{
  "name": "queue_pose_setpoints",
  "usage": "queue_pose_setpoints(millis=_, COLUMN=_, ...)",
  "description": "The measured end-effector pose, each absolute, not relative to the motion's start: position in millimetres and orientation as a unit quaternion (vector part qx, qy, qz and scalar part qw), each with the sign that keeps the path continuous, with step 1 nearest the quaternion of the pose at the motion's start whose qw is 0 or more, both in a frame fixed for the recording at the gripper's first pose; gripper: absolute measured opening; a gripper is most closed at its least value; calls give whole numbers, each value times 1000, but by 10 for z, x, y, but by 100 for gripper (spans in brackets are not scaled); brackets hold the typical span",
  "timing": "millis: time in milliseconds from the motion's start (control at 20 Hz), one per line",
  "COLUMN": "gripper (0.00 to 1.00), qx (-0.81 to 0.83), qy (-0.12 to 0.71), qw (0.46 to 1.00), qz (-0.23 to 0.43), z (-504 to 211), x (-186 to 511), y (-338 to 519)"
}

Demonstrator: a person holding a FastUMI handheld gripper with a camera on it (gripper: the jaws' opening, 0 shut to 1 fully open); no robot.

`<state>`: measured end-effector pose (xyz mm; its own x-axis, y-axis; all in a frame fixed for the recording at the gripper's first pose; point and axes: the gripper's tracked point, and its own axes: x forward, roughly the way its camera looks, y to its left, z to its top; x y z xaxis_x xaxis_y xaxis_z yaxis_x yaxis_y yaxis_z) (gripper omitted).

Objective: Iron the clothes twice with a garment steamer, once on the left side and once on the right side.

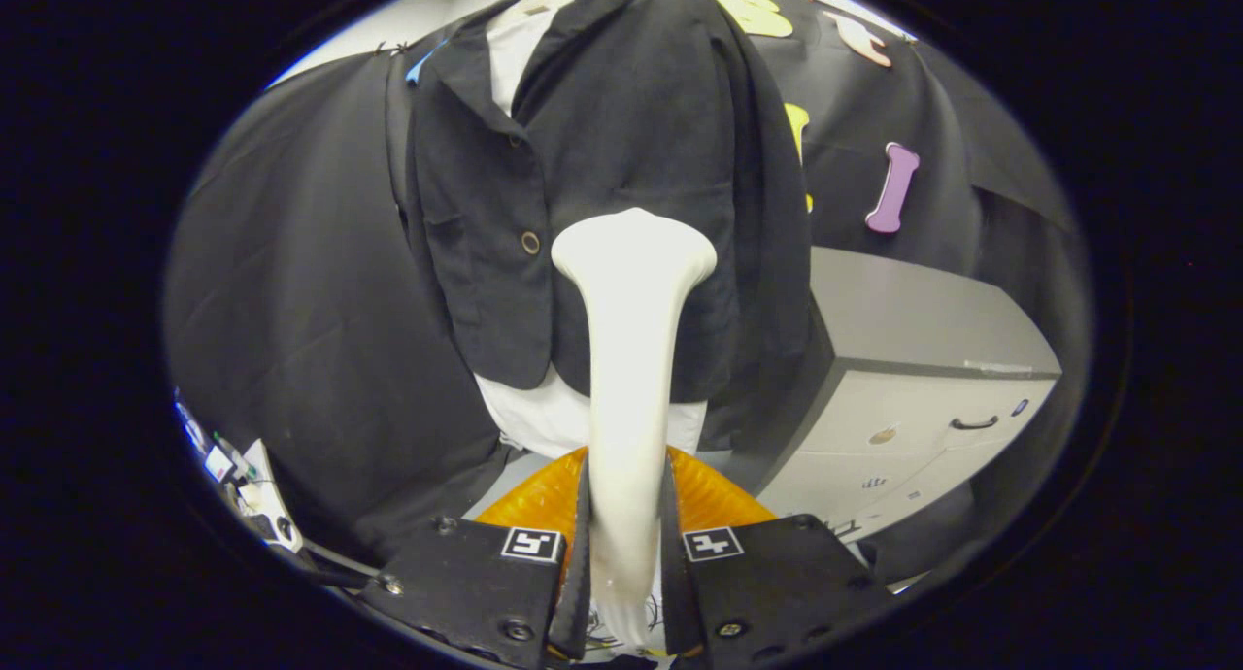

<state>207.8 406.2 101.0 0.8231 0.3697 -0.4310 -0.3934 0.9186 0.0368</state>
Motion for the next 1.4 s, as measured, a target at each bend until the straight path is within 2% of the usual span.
queue_pose_setpoints(millis=350, gripper=32, qx=-22, qy=137, qw=963, qz=230, z=1969, x=1863, y=4377)
queue_pose_setpoints(millis=800, gripper=33, qx=-23, qy=38, qw=956, qz=290, z=3111, x=1756, y=5300)
queue_pose_setpoints(millis=1100, gripper=32, qx=-28, qy=10, qw=950, qz=312, z=3485, x=1836, y=5921)
queue_pose_setpoints(millis=1400, gripper=32, qx=-48, qy=8, qw=946, qz=320, z=3523, x=1994, y=6411)
